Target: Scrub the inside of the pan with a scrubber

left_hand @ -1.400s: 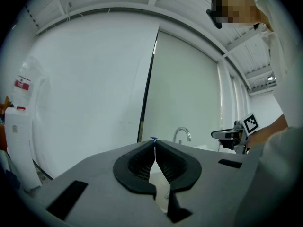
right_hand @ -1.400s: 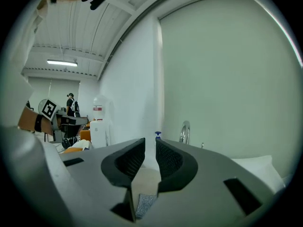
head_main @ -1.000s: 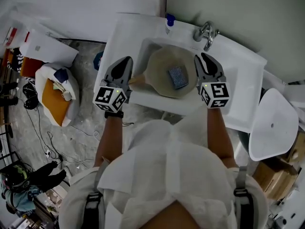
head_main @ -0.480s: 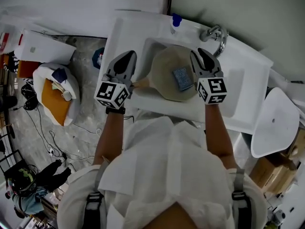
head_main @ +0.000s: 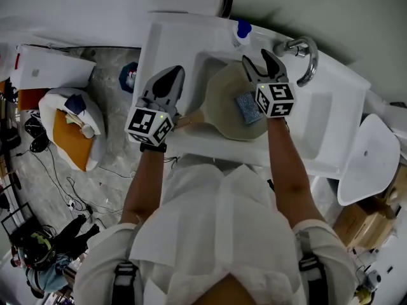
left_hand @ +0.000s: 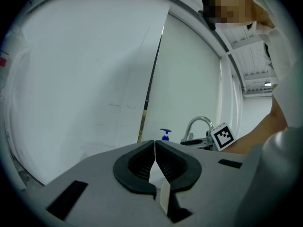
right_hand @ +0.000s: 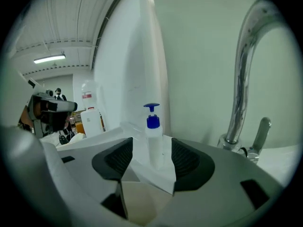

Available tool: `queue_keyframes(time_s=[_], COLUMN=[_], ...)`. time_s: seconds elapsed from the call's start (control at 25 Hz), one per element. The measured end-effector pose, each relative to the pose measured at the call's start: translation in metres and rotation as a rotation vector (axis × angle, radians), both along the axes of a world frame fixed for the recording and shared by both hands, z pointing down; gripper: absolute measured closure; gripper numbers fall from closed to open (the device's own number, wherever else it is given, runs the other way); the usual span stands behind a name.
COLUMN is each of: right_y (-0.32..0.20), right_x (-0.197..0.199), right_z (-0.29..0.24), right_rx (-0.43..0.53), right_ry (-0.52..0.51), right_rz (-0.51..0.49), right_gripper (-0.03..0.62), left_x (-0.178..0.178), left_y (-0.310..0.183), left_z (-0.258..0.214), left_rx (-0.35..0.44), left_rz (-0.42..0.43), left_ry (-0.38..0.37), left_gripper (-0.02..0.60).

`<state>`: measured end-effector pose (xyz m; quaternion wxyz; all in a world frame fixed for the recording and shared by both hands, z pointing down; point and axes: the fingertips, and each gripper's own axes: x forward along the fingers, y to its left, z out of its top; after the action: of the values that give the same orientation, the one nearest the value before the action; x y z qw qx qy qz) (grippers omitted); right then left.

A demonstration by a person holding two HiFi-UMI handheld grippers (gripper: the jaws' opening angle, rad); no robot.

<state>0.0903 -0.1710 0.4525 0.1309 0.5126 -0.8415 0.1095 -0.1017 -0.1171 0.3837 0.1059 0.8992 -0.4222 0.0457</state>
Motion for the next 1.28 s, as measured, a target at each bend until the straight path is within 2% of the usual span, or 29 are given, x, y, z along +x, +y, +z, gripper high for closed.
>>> queue_keyframes(time_s=[0.32, 0.68, 0.84, 1.04, 1.28], right_y=[-0.044, -0.072, -0.078, -0.08, -0.079], right_x=[-0.022, -0.032, -0.033, -0.032, -0.031], right_z=[0.037, 0.066, 0.069, 0.069, 0.07], right_rx=[-0.046, -0.07, -0.052, -0.037, -0.095], right_ry=[0.057, 0.092, 0.118, 0.121, 0.119], right_rz=[-0.026, -0.011, 0.006, -0.001, -0.017], right_gripper=[0.364, 0.364, 0.392, 0.398, 0.401], left_x=[-0.001, -0.009, -0.015, -0.023, -0.025], left_y=[-0.02, -0.032, -0.033, -0.035, -0.038], left_z=[0.017, 0.028, 0.029, 0.031, 0.032], left_rx=[-0.029, -0.05, -0.054, -0.057, -0.057], left_rz=[0.006, 0.001, 0.002, -0.003, 0.003], left_ry=[0.0, 0.007, 0.006, 0.006, 0.002], left_gripper=[0.563, 0.563, 0.563, 0.563, 0.563])
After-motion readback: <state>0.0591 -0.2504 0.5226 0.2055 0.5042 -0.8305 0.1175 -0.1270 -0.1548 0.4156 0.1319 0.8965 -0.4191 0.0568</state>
